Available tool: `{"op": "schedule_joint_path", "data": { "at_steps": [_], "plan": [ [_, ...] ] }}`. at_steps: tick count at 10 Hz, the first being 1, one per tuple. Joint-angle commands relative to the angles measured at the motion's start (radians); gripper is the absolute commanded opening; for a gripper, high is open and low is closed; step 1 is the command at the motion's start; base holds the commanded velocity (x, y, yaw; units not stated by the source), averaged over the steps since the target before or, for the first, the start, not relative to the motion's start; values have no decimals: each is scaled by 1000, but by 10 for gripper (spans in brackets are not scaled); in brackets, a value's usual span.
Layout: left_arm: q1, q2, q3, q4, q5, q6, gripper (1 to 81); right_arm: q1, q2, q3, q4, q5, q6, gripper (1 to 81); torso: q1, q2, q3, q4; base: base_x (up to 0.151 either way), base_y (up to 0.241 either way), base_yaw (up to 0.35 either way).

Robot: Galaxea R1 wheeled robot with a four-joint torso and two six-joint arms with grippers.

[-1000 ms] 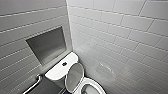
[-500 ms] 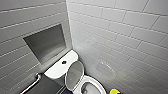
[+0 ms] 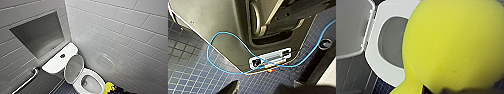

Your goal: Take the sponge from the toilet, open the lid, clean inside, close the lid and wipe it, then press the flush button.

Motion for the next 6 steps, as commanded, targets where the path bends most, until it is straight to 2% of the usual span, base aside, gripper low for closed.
{"op": "schedule_joint_path", "data": {
  "at_steps": [1, 2, 5, 6],
  "plan": [
    [20, 10, 5, -11, 83, 2, 811, 129, 4, -8, 3, -69, 2, 10, 0, 0, -53, 37, 0, 0, 0],
    [20, 12, 5, -11, 83, 2, 811, 141, 18, -17, 3, -71, 2, 10, 0, 0, -74, 59, 0, 0, 0],
    [20, 16, 5, -11, 83, 2, 811, 167, 37, -34, 6, -72, 2, 10, 1, 1, -139, 140, 0, 0, 0],
    [20, 16, 5, -11, 83, 2, 811, 181, 40, -40, 7, -72, 2, 10, 1, 1, -160, 140, 0, 0, 0]
  ]
}}
